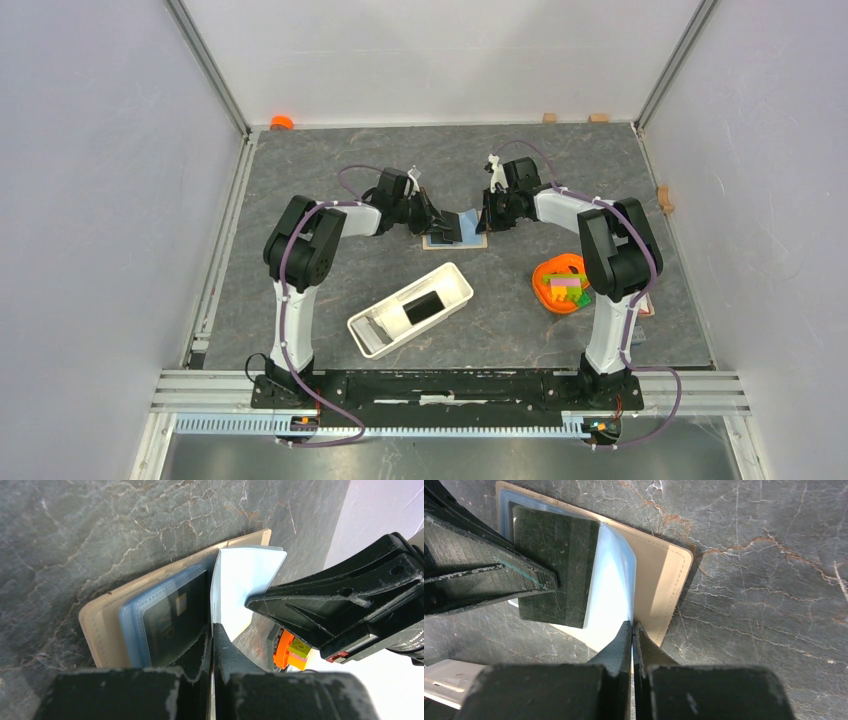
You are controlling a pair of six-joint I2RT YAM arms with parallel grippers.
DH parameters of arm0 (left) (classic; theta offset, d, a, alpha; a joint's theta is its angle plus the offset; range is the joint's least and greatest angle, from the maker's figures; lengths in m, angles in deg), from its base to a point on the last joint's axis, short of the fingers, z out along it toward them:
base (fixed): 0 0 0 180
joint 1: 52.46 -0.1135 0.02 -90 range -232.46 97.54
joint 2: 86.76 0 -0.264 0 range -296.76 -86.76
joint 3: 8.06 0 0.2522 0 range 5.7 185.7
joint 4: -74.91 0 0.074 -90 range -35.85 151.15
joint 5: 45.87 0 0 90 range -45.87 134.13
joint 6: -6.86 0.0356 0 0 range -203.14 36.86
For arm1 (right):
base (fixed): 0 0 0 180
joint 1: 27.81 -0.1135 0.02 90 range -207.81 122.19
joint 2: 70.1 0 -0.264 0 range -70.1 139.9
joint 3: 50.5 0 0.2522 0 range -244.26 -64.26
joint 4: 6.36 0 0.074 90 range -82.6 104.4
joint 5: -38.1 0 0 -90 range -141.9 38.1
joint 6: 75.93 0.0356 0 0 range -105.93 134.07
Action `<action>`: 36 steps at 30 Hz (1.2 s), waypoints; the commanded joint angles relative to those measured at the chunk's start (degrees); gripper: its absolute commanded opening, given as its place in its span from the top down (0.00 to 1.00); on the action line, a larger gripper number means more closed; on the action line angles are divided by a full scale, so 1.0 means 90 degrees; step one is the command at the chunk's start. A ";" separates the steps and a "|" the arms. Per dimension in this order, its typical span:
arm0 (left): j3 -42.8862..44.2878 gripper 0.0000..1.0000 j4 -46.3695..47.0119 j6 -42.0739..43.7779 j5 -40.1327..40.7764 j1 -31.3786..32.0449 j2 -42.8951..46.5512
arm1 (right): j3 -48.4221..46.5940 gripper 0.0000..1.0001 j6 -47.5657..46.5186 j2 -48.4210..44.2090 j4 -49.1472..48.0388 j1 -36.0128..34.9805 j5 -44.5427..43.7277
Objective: Put the credit cards into the card holder
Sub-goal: Insert the credit card into the card holder.
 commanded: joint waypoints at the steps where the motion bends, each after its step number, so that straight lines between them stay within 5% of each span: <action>1: -0.0259 0.98 -0.0433 0.0012 0.0202 0.0105 0.0166 | 0.0005 1.00 -0.0043 -0.0094 -0.0030 0.0012 -0.0405; 32: 0.0041 0.98 0.0083 -0.0163 0.0201 0.0268 -0.0299 | -0.0007 1.00 0.0014 -0.0106 -0.0080 0.0006 -0.0268; 36: 0.0070 0.88 -0.0078 -0.0132 0.0304 0.0295 -0.0270 | 0.0000 1.00 0.0017 -0.0133 -0.0080 0.0001 -0.0288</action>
